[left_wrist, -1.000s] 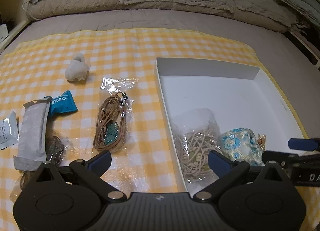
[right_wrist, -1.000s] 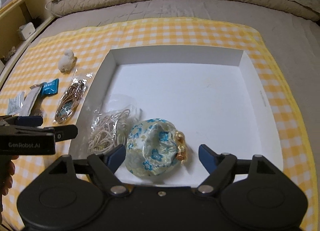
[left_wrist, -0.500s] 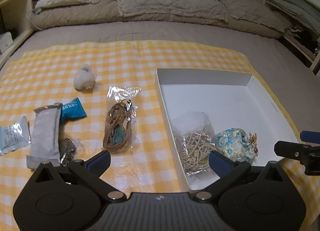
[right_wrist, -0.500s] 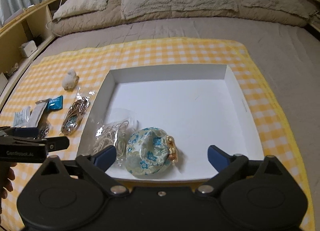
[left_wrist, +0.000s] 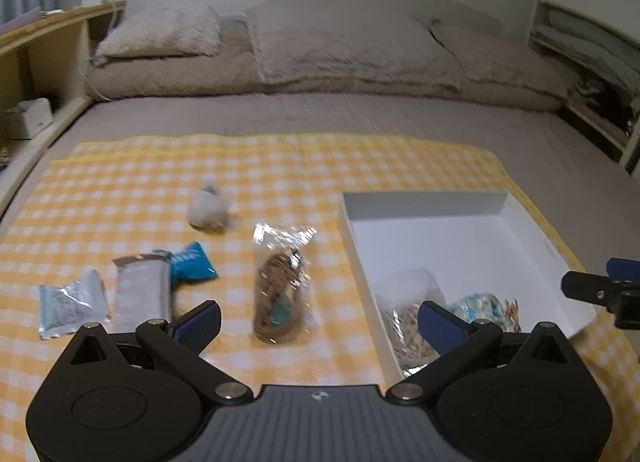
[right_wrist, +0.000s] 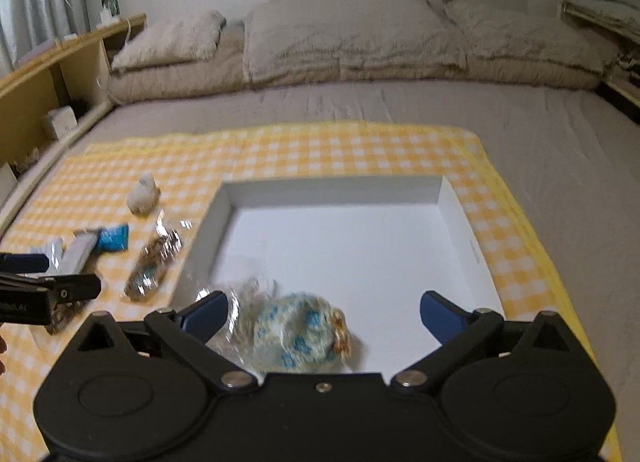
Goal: Organize soft objects
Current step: 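Withdraw both tools from the box back toward the remaining bags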
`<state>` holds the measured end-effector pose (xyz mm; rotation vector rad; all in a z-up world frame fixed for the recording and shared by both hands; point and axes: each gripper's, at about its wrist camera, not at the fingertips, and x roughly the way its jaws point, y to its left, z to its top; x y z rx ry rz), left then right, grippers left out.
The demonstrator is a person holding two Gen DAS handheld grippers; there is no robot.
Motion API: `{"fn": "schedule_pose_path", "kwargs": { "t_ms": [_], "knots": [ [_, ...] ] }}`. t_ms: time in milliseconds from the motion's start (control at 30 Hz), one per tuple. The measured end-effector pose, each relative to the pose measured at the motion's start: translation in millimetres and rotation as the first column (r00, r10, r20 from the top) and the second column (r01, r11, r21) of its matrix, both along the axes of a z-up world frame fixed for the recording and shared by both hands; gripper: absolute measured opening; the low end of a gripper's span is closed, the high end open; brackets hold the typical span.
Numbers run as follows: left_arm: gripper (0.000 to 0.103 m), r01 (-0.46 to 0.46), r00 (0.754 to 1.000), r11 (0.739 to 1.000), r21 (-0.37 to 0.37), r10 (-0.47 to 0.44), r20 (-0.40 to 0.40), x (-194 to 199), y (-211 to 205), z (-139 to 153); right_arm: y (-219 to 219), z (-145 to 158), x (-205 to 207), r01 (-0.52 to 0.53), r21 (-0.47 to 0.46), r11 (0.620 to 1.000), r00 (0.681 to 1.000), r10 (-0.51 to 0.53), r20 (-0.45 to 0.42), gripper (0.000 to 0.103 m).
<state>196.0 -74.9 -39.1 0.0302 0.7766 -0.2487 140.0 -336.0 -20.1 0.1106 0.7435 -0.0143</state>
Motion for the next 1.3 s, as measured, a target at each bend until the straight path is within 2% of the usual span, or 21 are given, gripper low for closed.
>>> {"fn": "schedule_pose_path", "kwargs": {
  "t_ms": [300, 533, 700, 867, 1033, 1167, 1300],
  "knots": [
    [0.103, -0.087, 0.990, 0.996, 0.033, 0.083, 0.113, 2, 41, 19, 25, 20, 5, -0.036, -0.003, 0.999, 0.993, 0.036, 0.115, 0.103],
    [0.103, -0.185, 0.975, 0.983, 0.002, 0.183, 0.123, 10, 80, 23, 56, 25, 21, -0.082, -0.023, 0.996, 0.985, 0.085, 0.152, 0.103],
    [0.103, -0.264, 0.953, 0.965, -0.005, 0.262, 0.151, 15, 105, 21, 79, 28, 36, -0.121, -0.030, 0.992, 0.976, 0.125, 0.176, 0.103],
    [0.103, -0.260, 0.956, 0.966, 0.016, 0.255, 0.146, 20, 122, 16, 103, 31, 52, -0.154, -0.015, 0.988, 0.969, 0.154, 0.194, 0.103],
    [0.103, -0.257, 0.963, 0.966, 0.017, 0.255, 0.092, 26, 135, 7, 127, 31, 72, -0.164, 0.001, 0.986, 0.967, 0.161, 0.199, 0.103],
    [0.103, -0.183, 0.982, 0.982, 0.046, 0.180, 0.051, 28, 138, -4, 142, 30, 89, -0.159, 0.028, 0.987, 0.968, 0.150, 0.200, 0.103],
    [0.103, -0.104, 0.994, 0.989, 0.106, 0.105, -0.001, 29, 135, -21, 153, 24, 107, -0.159, 0.056, 0.986, 0.973, 0.147, 0.177, 0.103]
  ]
}}
